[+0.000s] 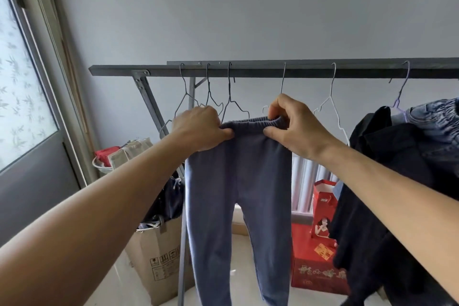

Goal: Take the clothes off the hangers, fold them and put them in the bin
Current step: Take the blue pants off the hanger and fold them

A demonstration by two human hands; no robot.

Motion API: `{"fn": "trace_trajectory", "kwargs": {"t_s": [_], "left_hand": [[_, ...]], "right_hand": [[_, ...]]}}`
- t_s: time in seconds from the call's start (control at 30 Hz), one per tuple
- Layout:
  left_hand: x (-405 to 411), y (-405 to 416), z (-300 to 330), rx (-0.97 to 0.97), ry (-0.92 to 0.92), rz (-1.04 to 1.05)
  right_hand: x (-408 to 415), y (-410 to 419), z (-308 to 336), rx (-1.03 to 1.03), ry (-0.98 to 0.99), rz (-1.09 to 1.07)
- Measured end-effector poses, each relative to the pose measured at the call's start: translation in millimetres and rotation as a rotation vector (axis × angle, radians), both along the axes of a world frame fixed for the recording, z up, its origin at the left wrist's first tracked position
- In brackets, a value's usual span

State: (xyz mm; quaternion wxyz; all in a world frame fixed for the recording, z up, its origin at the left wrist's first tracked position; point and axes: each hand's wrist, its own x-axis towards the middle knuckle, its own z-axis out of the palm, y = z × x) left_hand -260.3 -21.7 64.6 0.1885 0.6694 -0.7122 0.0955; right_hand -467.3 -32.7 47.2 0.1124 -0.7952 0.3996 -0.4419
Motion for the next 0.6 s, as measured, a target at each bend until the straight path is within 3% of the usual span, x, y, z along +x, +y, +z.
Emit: {"fn": "trace_trajectory", "kwargs": {"t_s": [0.1, 0.23, 0.37, 0.6], "left_hand": [[-0.3, -5.0, -0.4, 0.317, 0.565, -0.001], [-9.4, -3.3, -5.4, 0.557, 1.046, 0.017], [-16.2, 5.6, -8.9, 0.619, 1.32, -0.08], [-21.8, 28.7, -2.3, 0.521, 1.563, -0.108]], "right_hand": [[11.4, 2.4, -11.0, 0.006, -0.125, -0.049], [31.7, 14.4, -26.9, -0.004, -0.169, -0.053], [45.7, 20.3, -35.1, 0.089, -0.228, -0.012], [51.5, 33.9, -36.4, 0.266, -0.415, 0.198]]}}
